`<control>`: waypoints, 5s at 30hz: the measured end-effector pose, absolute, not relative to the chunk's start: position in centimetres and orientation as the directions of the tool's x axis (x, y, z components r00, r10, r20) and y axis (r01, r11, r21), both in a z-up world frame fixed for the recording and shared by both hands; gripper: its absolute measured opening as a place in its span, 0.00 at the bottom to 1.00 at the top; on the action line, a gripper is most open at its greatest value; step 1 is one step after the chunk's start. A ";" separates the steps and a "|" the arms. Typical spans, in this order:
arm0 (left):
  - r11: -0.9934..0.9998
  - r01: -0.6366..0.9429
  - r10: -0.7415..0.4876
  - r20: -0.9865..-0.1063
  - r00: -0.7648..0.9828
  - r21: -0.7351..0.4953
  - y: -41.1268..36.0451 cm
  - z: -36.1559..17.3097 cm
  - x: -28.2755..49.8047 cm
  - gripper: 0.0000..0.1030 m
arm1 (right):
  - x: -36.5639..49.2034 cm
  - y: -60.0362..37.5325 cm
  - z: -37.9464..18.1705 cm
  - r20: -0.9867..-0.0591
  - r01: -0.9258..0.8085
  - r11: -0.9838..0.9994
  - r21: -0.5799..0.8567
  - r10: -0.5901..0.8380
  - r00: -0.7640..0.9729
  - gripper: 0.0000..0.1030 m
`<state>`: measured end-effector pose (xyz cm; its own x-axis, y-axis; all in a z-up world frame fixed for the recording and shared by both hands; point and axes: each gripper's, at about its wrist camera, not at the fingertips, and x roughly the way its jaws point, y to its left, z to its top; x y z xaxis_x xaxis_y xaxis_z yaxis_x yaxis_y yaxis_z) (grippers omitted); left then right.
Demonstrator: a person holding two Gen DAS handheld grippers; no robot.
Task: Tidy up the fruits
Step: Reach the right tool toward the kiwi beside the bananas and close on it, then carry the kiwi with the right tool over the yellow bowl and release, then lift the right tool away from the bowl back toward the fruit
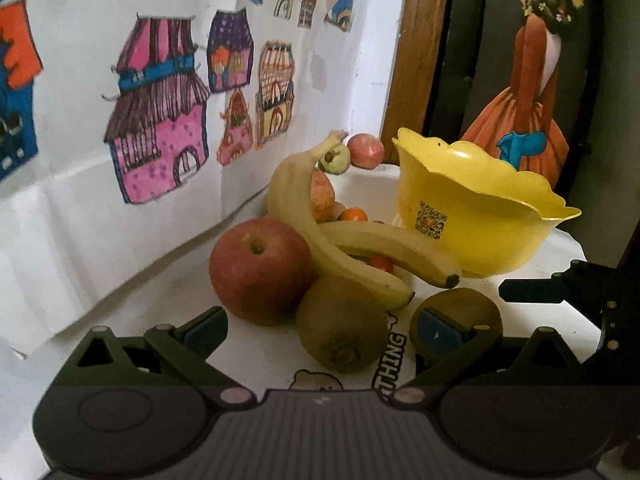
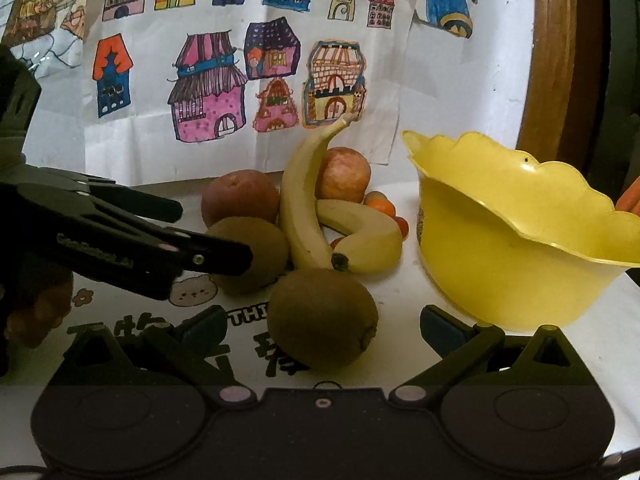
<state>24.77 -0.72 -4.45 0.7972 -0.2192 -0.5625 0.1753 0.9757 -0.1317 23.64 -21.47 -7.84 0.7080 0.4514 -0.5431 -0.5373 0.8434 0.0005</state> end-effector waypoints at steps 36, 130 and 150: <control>0.955 0.196 -0.293 -0.586 0.755 -0.224 -0.9 -5.8 26.0 0.55 | 25.9 -20.0 -9.1 -0.575 -0.533 0.846 -0.007 0.433 0.695 0.63; 0.904 0.295 -0.413 -0.461 0.785 -0.309 -11.9 1.6 37.1 0.65 | 35.2 -30.3 -5.7 -0.555 -0.315 0.948 -0.041 0.241 0.796 0.73; 0.932 0.287 -0.337 -0.240 0.910 -0.221 -8.8 8.8 25.9 0.99 | 23.7 -30.1 0.7 -0.243 -0.289 0.953 -0.091 0.260 0.934 0.96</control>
<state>25.91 -8.78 8.79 0.9104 -0.3371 -0.2397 0.2869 0.9321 -0.2211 23.74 -30.11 0.70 0.9345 0.2598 -0.2434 -0.2887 0.9531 -0.0911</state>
